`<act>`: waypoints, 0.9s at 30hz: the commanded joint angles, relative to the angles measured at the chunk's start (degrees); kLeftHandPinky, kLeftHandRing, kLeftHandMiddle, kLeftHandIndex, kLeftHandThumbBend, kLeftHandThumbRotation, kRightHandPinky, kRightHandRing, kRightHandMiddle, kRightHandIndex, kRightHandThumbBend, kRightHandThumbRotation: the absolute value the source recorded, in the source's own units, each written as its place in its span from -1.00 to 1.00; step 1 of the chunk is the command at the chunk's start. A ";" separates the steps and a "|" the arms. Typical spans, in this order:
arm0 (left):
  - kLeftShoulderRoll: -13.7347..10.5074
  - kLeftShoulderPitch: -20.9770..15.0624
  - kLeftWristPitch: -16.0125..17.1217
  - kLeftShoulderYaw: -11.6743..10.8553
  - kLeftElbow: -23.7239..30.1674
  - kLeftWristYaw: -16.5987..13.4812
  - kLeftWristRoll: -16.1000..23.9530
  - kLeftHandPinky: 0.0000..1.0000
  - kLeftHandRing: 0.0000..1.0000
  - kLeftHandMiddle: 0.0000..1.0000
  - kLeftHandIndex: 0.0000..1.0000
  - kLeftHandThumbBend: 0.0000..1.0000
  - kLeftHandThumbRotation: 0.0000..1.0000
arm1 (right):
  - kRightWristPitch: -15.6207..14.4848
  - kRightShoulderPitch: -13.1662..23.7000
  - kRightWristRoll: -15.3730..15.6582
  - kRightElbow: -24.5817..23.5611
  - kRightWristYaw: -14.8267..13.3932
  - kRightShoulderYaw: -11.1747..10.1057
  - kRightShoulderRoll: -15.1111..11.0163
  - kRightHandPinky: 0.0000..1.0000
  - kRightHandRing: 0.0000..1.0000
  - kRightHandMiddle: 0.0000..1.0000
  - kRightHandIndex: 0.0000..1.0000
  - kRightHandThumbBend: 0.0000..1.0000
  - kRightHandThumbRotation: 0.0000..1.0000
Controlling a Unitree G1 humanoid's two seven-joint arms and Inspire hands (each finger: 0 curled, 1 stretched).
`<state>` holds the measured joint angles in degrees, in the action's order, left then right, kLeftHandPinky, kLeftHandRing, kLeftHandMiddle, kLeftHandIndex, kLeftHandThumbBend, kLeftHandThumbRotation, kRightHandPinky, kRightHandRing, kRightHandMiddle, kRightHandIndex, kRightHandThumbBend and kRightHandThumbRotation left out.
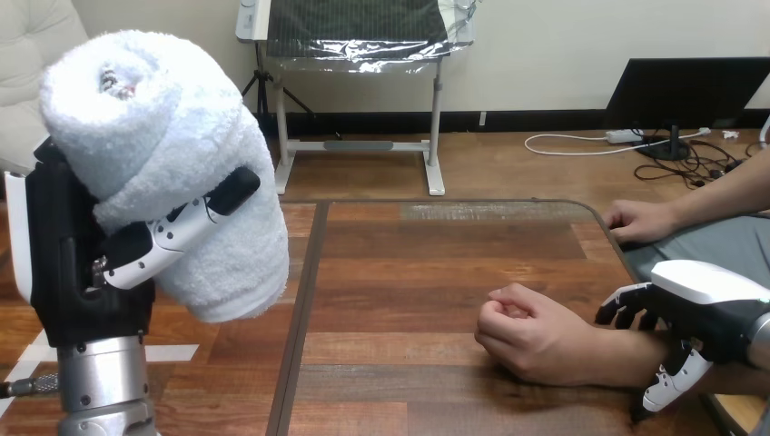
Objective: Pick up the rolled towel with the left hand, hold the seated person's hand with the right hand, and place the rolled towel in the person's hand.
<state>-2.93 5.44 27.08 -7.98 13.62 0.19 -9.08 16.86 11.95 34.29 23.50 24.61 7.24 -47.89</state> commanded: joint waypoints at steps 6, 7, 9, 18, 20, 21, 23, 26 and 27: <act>0.56 -2.84 0.10 -0.17 2.32 -0.21 -0.81 -0.65 -0.52 -0.36 -0.28 -0.07 -1.00 | -1.92 -0.03 0.51 1.74 0.41 2.41 0.29 0.05 0.42 0.56 0.57 0.80 -0.65; 0.54 -2.87 0.17 -0.17 2.30 -0.19 -0.79 -0.65 -0.52 -0.36 -0.28 -0.08 -1.00 | -2.00 -0.08 0.55 1.68 0.42 2.52 0.30 0.05 0.42 0.55 0.57 0.80 -0.65; 0.50 -2.92 0.22 -0.16 2.29 -0.08 -1.01 -0.65 -0.53 -0.36 -0.28 -0.09 -1.00 | -2.08 -0.15 0.69 1.67 0.37 2.78 0.32 0.04 0.41 0.55 0.57 0.79 -0.64; 0.30 -3.14 0.24 -0.20 2.41 0.37 -2.15 -0.66 -0.53 -0.36 -0.28 -0.13 -1.00 | -0.93 -0.66 1.43 2.05 -1.08 3.86 0.22 0.06 0.43 0.54 0.55 0.76 -0.69; 0.23 -3.15 0.13 -0.24 2.44 0.41 -2.38 -0.66 -0.53 -0.36 -0.28 -0.13 -1.00 | -0.90 -0.78 1.74 1.84 -1.28 4.11 0.13 0.06 0.44 0.53 0.54 0.76 -0.68; 0.20 -3.16 0.01 -0.25 2.51 0.48 -2.67 -0.66 -0.53 -0.36 -0.28 -0.13 -1.00 | -0.84 -0.87 1.89 1.99 -1.61 4.23 0.26 0.06 0.44 0.53 0.54 0.76 -0.68; 0.16 -3.18 -0.11 -0.26 2.59 0.56 -3.01 -0.66 -0.53 -0.36 -0.28 -0.13 -1.00 | -0.76 -0.94 2.02 2.25 -1.99 4.33 0.46 0.06 0.43 0.51 0.53 0.75 -0.69; 0.09 -3.24 -0.08 -0.36 2.57 0.62 -3.24 -0.66 -0.53 -0.36 -0.28 -0.13 -1.00 | -0.32 -1.13 2.51 2.67 -3.15 4.56 0.67 0.05 0.42 0.50 0.51 0.75 -0.71; 0.06 -3.25 -0.03 -0.42 2.54 0.61 -3.21 -0.66 -0.53 -0.36 -0.28 -0.13 -1.00 | -0.13 -1.18 2.72 2.91 -3.70 4.68 0.77 0.05 0.41 0.49 0.51 0.75 -0.72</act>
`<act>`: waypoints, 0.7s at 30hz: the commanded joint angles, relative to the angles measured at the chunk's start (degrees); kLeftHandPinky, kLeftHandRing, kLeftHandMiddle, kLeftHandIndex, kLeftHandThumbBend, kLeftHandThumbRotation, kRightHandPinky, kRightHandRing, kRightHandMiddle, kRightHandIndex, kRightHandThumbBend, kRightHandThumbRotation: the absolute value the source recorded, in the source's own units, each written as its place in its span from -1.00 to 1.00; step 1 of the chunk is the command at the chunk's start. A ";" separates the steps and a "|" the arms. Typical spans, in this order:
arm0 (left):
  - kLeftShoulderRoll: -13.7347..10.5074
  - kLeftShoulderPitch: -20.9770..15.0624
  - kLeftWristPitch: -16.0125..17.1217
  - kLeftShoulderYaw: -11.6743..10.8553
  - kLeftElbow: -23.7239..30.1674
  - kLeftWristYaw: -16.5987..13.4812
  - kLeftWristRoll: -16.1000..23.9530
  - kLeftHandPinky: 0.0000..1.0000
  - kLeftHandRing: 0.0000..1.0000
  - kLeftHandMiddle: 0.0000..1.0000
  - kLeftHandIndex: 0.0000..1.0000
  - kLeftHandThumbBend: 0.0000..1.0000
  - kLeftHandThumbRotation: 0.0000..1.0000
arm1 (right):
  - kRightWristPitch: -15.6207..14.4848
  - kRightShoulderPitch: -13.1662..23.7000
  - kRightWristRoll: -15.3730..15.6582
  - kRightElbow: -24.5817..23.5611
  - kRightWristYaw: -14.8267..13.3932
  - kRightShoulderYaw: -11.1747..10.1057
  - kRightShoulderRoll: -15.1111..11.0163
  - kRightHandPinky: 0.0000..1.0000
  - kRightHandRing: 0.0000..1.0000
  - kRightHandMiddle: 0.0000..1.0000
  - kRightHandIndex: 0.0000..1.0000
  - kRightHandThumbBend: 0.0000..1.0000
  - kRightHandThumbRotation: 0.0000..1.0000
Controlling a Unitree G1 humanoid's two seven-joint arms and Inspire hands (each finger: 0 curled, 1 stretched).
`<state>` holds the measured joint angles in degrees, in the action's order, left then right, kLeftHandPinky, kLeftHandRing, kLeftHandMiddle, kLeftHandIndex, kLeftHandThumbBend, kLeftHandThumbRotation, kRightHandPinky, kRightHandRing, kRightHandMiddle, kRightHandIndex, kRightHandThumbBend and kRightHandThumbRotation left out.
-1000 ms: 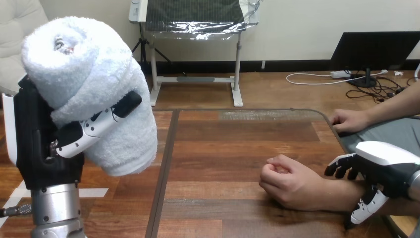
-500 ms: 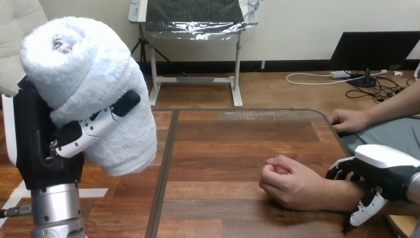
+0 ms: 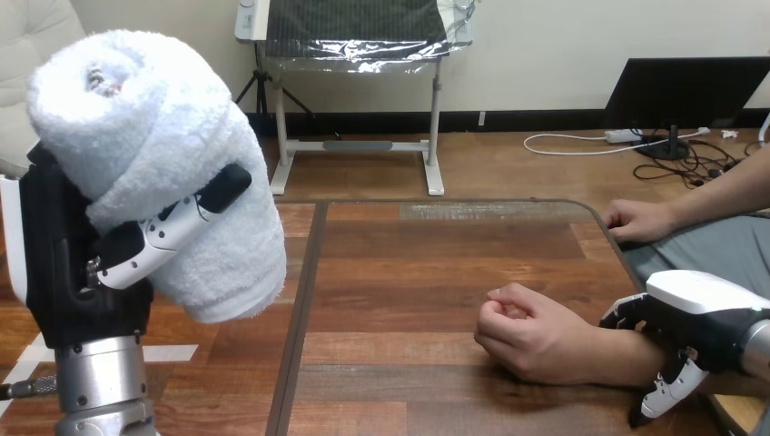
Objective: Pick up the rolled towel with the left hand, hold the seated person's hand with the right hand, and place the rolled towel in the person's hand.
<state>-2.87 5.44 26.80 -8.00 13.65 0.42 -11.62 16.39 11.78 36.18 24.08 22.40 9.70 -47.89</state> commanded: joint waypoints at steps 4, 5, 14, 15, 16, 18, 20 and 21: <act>-0.03 -3.28 0.25 -0.53 2.57 0.37 -0.65 -0.66 -0.53 -0.36 -0.28 -0.12 -1.00 | 0.65 -1.11 1.25 2.93 -2.86 2.65 1.01 0.04 0.38 0.46 0.47 0.75 -0.80; -0.03 -3.29 0.23 -0.54 2.60 0.38 -0.65 -0.66 -0.53 -0.36 -0.28 -0.12 -1.00 | 0.69 -1.12 1.29 3.04 -3.09 2.74 1.04 0.04 0.38 0.45 0.46 0.74 -0.81; -0.19 -3.50 0.96 -0.82 2.23 0.56 -0.35 -0.66 -0.53 -0.36 -0.27 -0.13 -1.00 | 0.02 -0.93 1.83 3.87 -4.35 3.90 1.39 -0.01 0.27 0.37 0.39 0.71 -0.89; -0.22 -3.53 1.04 -0.84 2.21 0.60 -0.34 -0.66 -0.53 -0.36 -0.27 -0.13 -1.00 | -0.30 -0.91 2.05 3.81 -4.44 4.05 1.44 -0.02 0.26 0.36 0.39 0.71 -0.90; -0.23 -3.56 1.09 -0.86 2.19 0.63 -0.33 -0.66 -0.53 -0.36 -0.27 -0.13 -1.00 | -0.49 -0.89 2.19 3.79 -4.50 4.16 1.48 -0.03 0.24 0.35 0.38 0.70 -0.91; -0.24 -3.59 1.10 -0.89 2.22 0.67 -0.34 -0.66 -0.53 -0.36 -0.27 -0.14 -1.00 | -0.60 -0.88 2.54 3.96 -5.15 4.35 1.59 -0.04 0.21 0.33 0.36 0.69 -0.92; -0.23 -3.59 1.07 -0.92 2.25 0.70 -0.37 -0.66 -0.53 -0.36 -0.27 -0.14 -1.00 | -0.51 -0.89 2.80 4.23 -5.91 4.53 1.67 -0.08 0.16 0.28 0.32 0.68 -0.95; -0.22 -3.59 1.07 -0.94 2.29 0.71 -0.36 -0.66 -0.53 -0.36 -0.27 -0.14 -1.00 | -0.59 -0.84 3.00 4.57 -6.50 4.65 1.82 -0.09 0.14 0.27 0.31 0.68 -0.95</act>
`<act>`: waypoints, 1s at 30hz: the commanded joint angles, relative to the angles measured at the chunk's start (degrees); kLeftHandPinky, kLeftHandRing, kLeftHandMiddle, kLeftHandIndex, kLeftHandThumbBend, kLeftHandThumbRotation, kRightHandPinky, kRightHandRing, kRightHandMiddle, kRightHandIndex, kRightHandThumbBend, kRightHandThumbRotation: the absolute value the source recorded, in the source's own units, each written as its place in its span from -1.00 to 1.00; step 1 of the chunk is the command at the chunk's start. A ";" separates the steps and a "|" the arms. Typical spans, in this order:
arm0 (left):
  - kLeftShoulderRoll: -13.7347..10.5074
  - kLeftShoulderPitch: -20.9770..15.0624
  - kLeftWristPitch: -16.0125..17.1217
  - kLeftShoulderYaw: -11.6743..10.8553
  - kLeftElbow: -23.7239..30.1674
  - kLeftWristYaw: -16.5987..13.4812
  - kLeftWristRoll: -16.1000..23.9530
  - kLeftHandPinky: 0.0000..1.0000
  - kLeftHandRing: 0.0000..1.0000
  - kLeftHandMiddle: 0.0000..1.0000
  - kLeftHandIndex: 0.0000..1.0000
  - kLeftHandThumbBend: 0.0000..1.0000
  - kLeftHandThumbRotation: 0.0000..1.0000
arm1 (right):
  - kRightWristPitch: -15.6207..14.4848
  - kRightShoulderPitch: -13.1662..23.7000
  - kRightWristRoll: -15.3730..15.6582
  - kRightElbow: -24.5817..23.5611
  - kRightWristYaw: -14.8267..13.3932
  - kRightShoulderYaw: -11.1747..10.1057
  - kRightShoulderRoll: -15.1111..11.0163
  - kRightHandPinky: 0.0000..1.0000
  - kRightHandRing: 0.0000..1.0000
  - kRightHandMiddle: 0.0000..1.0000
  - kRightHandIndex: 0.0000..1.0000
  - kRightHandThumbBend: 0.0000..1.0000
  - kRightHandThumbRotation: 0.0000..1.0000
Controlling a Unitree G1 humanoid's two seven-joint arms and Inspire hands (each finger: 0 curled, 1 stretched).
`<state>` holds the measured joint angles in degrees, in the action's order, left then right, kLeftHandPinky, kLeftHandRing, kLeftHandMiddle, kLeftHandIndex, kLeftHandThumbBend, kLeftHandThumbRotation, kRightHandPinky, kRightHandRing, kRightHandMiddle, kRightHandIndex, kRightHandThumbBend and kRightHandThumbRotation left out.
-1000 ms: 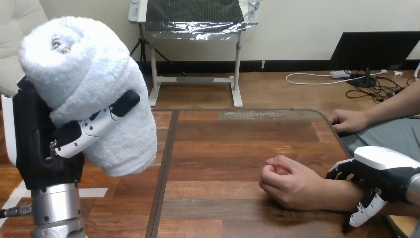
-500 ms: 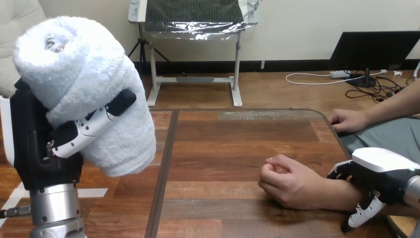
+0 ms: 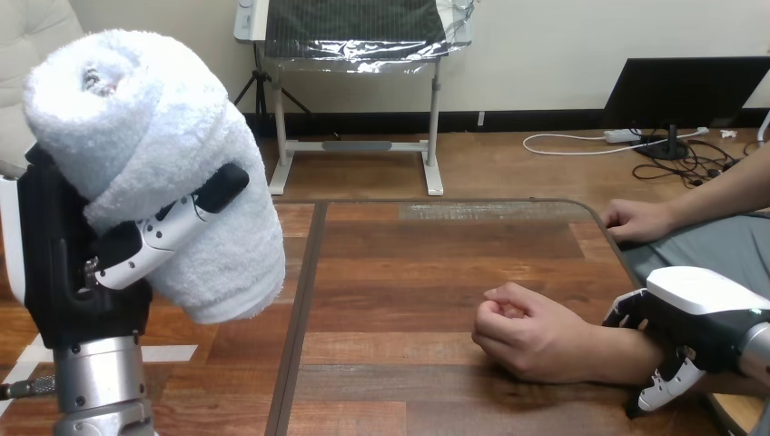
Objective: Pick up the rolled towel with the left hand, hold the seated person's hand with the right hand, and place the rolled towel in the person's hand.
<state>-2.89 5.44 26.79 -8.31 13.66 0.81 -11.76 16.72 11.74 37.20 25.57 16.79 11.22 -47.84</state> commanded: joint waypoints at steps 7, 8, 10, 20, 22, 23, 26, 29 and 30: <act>-0.11 -3.53 0.86 -0.74 2.54 0.33 -0.23 -0.66 -0.53 -0.37 -0.27 -0.15 -1.00 | -2.21 -0.91 1.87 4.04 -3.16 2.98 2.89 -0.42 -0.25 -0.05 0.12 0.68 -0.99; -0.10 -3.52 0.84 -0.76 2.56 0.33 -0.20 -0.66 -0.53 -0.37 -0.27 -0.16 -1.00 | -2.30 -0.92 1.85 4.12 -3.44 3.00 2.97 -0.47 -0.30 -0.10 0.09 0.69 -1.00; 0.06 -3.42 0.56 -0.78 2.81 0.05 -0.03 -0.66 -0.53 -0.37 -0.28 -0.16 -1.00 | -2.42 -0.94 1.74 4.48 -4.18 3.01 3.21 -0.58 -0.44 -0.22 0.02 0.69 -1.00; 0.06 -3.44 0.67 -0.90 2.72 0.20 0.27 -0.67 -0.53 -0.37 -0.28 -0.17 -1.00 | -3.35 -0.50 2.16 5.68 -6.44 4.03 3.58 -0.75 -0.60 -0.39 -0.13 0.69 -1.00; 0.16 -3.44 0.66 -0.90 2.72 0.11 0.47 -0.67 -0.53 -0.37 -0.28 -0.17 -1.00 | -3.28 -0.39 1.81 5.97 -6.67 4.01 3.67 -0.75 -0.61 -0.40 -0.15 0.69 -1.00; 0.19 -3.45 0.64 -0.90 2.72 0.09 0.51 -0.67 -0.53 -0.37 -0.28 -0.17 -1.00 | -3.26 -0.34 1.71 6.06 -6.74 4.03 3.70 -0.76 -0.61 -0.40 -0.16 0.69 -1.00; 0.25 -3.43 0.55 -0.92 2.72 -0.06 0.82 -0.67 -0.54 -0.37 -0.28 -0.18 -1.00 | -3.55 -0.26 1.54 5.93 -6.77 4.10 3.75 -0.75 -0.61 -0.40 -0.19 0.68 -1.00; 0.33 -3.38 0.43 -0.86 2.76 -0.03 0.68 -0.67 -0.54 -0.37 -0.28 -0.18 -1.00 | -3.69 -0.29 0.97 5.73 -6.61 3.89 3.86 -0.75 -0.61 -0.40 -0.21 0.68 -1.00; 0.36 -3.33 0.34 -0.82 2.80 -0.04 0.64 -0.67 -0.54 -0.37 -0.28 -0.18 -1.00 | -3.64 -0.28 0.74 5.80 -6.66 3.80 3.94 -0.75 -0.61 -0.40 -0.21 0.69 -1.00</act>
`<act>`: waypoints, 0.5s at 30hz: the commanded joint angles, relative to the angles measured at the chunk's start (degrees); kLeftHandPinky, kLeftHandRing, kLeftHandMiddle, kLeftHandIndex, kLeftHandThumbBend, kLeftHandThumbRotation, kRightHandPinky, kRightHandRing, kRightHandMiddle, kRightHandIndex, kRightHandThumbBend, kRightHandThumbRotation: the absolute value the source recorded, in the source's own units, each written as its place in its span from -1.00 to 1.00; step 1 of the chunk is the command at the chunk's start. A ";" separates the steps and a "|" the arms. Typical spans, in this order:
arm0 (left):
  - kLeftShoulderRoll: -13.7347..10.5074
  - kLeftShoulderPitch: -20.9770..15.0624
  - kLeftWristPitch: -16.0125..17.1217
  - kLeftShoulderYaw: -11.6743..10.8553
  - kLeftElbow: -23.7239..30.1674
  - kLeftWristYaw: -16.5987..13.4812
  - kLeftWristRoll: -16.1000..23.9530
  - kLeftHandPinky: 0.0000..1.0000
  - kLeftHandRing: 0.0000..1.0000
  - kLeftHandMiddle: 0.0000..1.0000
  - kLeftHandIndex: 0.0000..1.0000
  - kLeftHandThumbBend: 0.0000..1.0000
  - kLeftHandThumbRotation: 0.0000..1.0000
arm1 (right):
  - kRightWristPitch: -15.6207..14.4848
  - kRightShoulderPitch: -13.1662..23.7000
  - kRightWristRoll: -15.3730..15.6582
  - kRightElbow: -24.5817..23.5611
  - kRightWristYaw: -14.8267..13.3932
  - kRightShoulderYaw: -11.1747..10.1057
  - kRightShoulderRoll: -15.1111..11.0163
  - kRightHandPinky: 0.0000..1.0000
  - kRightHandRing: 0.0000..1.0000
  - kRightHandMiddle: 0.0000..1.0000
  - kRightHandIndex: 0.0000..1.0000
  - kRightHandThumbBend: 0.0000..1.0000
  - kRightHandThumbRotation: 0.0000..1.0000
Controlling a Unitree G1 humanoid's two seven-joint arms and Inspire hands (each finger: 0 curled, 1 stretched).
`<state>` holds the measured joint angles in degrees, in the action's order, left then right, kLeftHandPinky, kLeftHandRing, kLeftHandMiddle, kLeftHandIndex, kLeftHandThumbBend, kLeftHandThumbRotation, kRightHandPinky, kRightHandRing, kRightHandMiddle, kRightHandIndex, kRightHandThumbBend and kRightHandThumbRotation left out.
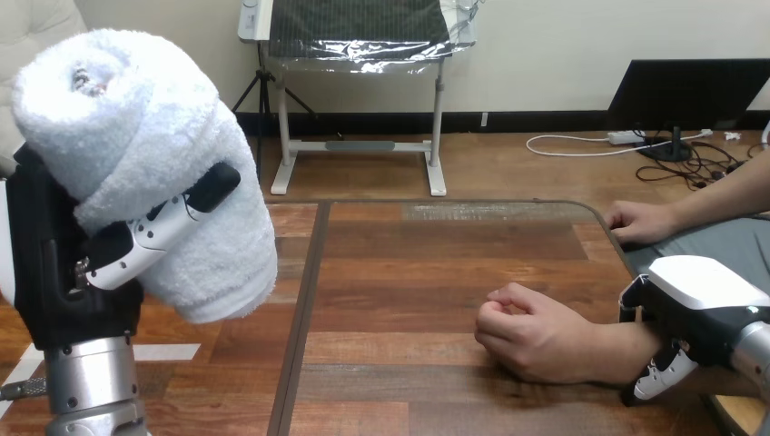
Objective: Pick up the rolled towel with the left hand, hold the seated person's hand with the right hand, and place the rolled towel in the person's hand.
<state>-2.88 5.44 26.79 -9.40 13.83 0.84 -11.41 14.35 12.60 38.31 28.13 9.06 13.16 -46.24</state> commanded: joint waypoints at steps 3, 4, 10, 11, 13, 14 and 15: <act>0.45 -3.27 0.28 0.31 2.65 -0.16 0.35 -0.67 -0.54 -0.37 -0.28 -0.18 -1.00 | -1.23 -1.11 -0.76 3.37 0.98 1.72 2.51 -0.75 -0.61 -0.41 -0.23 0.69 -1.00; 0.49 -3.28 0.31 0.32 2.60 -0.21 0.41 -0.67 -0.54 -0.37 -0.28 -0.17 -1.00 | -1.25 -1.11 -0.85 3.37 0.97 1.69 2.55 -0.75 -0.61 -0.41 -0.23 0.69 -1.00; 0.63 -3.25 0.10 0.46 2.60 -0.31 0.43 -0.67 -0.54 -0.37 -0.28 -0.16 -1.00 | -1.11 -1.17 -1.80 3.32 0.85 1.24 2.81 -0.73 -0.59 -0.39 -0.26 0.70 -1.00; 0.64 -3.25 0.04 0.48 2.61 -0.28 0.35 -0.67 -0.54 -0.37 -0.28 -0.16 -1.00 | -1.09 -1.17 -1.91 3.33 0.81 1.20 2.84 -0.73 -0.59 -0.39 -0.26 0.71 -1.00; 0.61 -3.32 0.18 0.49 2.41 -0.15 0.34 -0.68 -0.54 -0.37 -0.28 -0.17 -1.00 | -1.05 -1.20 -2.29 3.26 0.66 0.99 2.92 -0.72 -0.58 -0.39 -0.26 0.72 -1.00; 0.61 -3.35 0.23 0.47 2.34 -0.10 0.35 -0.68 -0.54 -0.38 -0.28 -0.17 -1.00 | -1.05 -1.19 -2.41 3.25 0.61 0.96 2.93 -0.71 -0.58 -0.38 -0.27 0.72 -1.00; 0.59 -3.40 0.33 0.46 2.19 0.00 0.31 -0.68 -0.54 -0.38 -0.29 -0.18 -1.00 | -0.86 -1.22 -2.71 3.23 0.48 0.84 2.95 -0.71 -0.57 -0.38 -0.27 0.73 -1.00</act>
<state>-2.43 5.44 26.76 -9.36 13.84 0.61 -11.22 14.13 12.63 37.07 28.38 8.93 13.15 -46.17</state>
